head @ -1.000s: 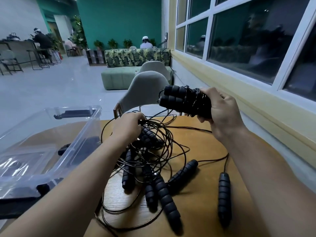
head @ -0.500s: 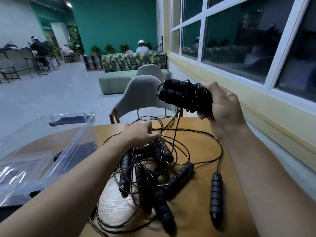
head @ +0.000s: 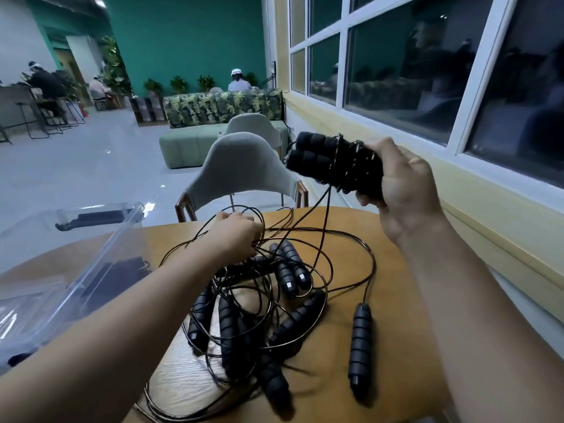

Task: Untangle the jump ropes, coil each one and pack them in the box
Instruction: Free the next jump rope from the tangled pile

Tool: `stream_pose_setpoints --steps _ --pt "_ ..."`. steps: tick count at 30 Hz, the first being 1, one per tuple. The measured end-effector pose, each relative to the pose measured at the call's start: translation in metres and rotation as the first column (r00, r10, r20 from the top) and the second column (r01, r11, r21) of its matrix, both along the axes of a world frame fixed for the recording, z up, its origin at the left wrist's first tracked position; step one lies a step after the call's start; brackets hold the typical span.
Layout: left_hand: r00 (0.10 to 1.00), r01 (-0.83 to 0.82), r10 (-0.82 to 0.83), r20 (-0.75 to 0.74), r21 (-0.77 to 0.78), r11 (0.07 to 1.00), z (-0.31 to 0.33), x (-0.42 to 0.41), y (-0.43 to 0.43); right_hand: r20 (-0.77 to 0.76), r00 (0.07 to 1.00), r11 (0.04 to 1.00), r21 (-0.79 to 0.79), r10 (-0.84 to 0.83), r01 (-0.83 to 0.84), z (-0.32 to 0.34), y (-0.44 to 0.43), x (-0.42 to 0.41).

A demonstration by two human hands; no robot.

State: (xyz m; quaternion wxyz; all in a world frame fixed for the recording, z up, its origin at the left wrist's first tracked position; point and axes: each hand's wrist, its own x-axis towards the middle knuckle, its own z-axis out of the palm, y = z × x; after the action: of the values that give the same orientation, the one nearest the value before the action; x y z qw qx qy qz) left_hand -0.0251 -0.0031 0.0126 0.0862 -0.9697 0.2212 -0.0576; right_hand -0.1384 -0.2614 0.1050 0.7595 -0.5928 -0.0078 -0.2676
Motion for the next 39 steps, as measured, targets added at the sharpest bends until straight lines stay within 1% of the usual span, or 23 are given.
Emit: stream_pose_setpoints --steps 3,5,6,8,9,11,12,14,15,17,19,21,22,23,25,27,30,32,36,39 --pt "0.991 0.055 -0.072 -0.116 -0.145 0.988 -0.001 -0.009 -0.019 -0.039 0.999 0.999 -0.02 0.027 -0.028 -0.007 0.007 0.0" --pt "0.983 0.084 -0.125 -0.134 -0.275 0.958 -0.003 -0.016 -0.032 -0.047 0.999 1.0 -0.015 0.022 -0.023 -0.009 0.01 -0.001" --pt "0.985 0.109 -0.147 -0.094 -0.325 0.939 -0.003 -0.022 -0.038 -0.044 0.999 1.0 -0.01 0.012 -0.012 -0.008 0.011 -0.001" --pt "0.978 0.207 -0.205 0.048 -0.379 0.902 -0.005 -0.034 -0.051 -0.031 0.999 1.0 0.005 -0.022 0.022 -0.007 0.011 -0.001" --pt "0.966 0.259 -0.245 0.088 -0.406 0.877 -0.007 -0.042 -0.057 -0.024 0.999 0.999 0.012 -0.038 0.038 -0.006 0.01 -0.001" --pt "0.948 0.314 -0.298 0.11 -0.48 0.819 -0.012 -0.056 -0.069 -0.011 0.998 0.998 0.02 -0.062 0.062 -0.004 0.009 -0.001" --pt "0.95 0.311 -0.283 0.134 -0.512 0.801 -0.016 -0.062 -0.073 -0.004 0.997 0.997 0.021 -0.072 0.072 -0.003 0.009 -0.001" --pt "0.962 0.269 -0.196 0.188 -0.565 0.78 -0.024 -0.066 -0.078 0.011 0.997 0.997 0.021 -0.08 0.08 0.0 0.008 -0.003" --pt "0.968 0.244 -0.163 0.189 -0.582 0.776 -0.028 -0.066 -0.079 0.017 0.997 0.997 0.021 -0.08 0.08 0.0 0.008 -0.003" --pt "0.975 0.216 -0.141 0.174 -0.561 0.799 -0.036 -0.064 -0.08 0.03 0.996 0.996 0.014 -0.087 0.087 0.001 0.007 -0.004" --pt "0.959 0.24 -0.123 0.257 -0.498 0.834 -0.045 -0.064 -0.081 0.044 0.993 0.994 0.01 -0.106 0.106 0.002 0.007 -0.005" --pt "0.937 0.269 -0.108 0.331 -0.489 0.83 -0.05 -0.071 -0.084 0.052 0.99 0.991 0.005 -0.131 0.131 0.003 0.006 -0.005" --pt "0.939 0.282 -0.134 0.317 -0.489 0.826 -0.052 -0.077 -0.087 0.054 0.989 0.99 0.004 -0.14 0.14 0.004 0.004 -0.005" --pt "0.949 0.289 -0.176 0.261 -0.5 0.816 -0.054 -0.083 -0.09 0.055 0.988 0.99 0.005 -0.143 0.143 0.004 0.003 -0.005" --pt "0.959 0.278 -0.264 0.101 -0.512 0.813 -0.059 -0.092 -0.093 0.057 0.989 0.99 0.003 -0.14 0.14 0.005 0.003 -0.005" --pt "0.957 0.279 -0.287 0.047 -0.434 0.857 -0.065 -0.091 -0.093 0.06 0.988 0.99 -0.001 -0.143 0.144 0.005 0.003 -0.005" --pt "0.969 0.246 -0.238 0.065 -0.347 0.905 -0.07 -0.081 -0.087 0.067 0.985 0.988 0.003 -0.157 0.157 0.005 0.001 -0.006" --pt "0.967 0.251 -0.222 0.121 -0.334 0.909 -0.067 -0.074 -0.081 0.062 0.983 0.985 0.013 -0.171 0.17 0.007 -0.003 -0.006" --pt "0.964 0.248 -0.198 0.18 -0.324 0.913 -0.059 -0.058 -0.064 0.052 0.98 0.981 0.031 -0.191 0.189 0.01 -0.009 -0.007" --pt "0.981 0.154 -0.11 0.16 -0.298 0.942 -0.051 -0.049 -0.055 0.057 0.981 0.982 0.036 -0.186 0.184 0.011 -0.008 -0.008"
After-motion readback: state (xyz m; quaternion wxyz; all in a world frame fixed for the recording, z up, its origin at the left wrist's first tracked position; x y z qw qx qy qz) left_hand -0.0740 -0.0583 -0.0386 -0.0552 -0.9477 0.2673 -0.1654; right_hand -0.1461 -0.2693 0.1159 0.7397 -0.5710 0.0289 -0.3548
